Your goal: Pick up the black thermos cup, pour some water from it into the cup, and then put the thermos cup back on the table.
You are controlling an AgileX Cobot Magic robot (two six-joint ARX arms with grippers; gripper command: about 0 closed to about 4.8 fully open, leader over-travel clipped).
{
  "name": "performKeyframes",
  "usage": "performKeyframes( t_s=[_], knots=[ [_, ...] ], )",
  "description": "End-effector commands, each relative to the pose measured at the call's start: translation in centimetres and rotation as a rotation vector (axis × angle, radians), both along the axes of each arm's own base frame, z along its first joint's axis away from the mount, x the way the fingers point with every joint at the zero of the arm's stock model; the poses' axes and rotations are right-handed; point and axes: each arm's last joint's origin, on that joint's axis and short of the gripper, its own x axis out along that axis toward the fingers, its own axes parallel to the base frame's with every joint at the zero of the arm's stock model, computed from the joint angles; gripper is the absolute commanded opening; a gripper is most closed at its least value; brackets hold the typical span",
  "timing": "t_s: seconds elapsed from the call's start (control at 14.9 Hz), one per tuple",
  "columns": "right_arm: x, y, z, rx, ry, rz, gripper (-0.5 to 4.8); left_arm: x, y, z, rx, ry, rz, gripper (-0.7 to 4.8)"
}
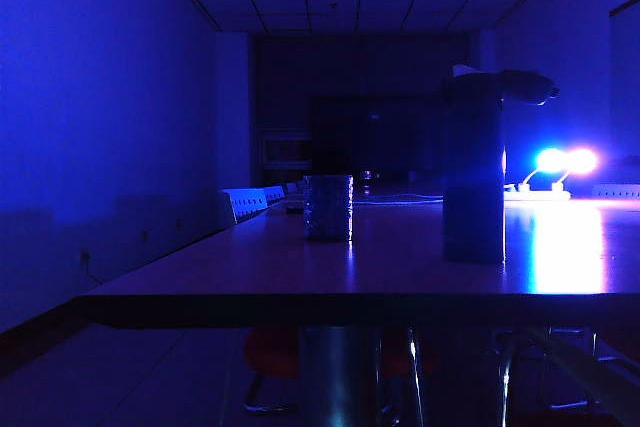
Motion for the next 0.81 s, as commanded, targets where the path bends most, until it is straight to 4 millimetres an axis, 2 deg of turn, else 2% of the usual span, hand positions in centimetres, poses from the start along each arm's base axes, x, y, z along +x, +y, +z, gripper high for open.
performKeyframes(
  t_s=[0.07, 0.27, 0.4, 0.61, 0.81],
  knots=[
    [0.0, 0.0, 0.3, 0.000, -0.035, -0.002, -0.01, 0.0, 0.0, 0.1, 0.009, -0.012, 0.000, -0.06],
    [0.0, 0.0, 0.4, 0.000, -0.038, -0.002, -0.01, 0.0, 0.0, 0.1, 0.008, -0.013, 0.001, -0.06],
    [-0.3, 0.0, 1.6, 0.000, -0.073, -0.001, -0.01, 0.0, 0.1, 0.8, -0.049, -0.067, 0.023, -0.06],
    [-1.6, -0.1, 5.9, 0.002, -0.172, -0.037, -0.01, -0.6, 0.2, 3.7, -0.087, -0.153, 0.084, -0.06],
    [-2.9, -0.1, 10.5, 0.006, -0.253, -0.059, -0.01, -0.4, 0.2, 8.1, -0.086, -0.182, 0.093, -0.06]
  ],
)
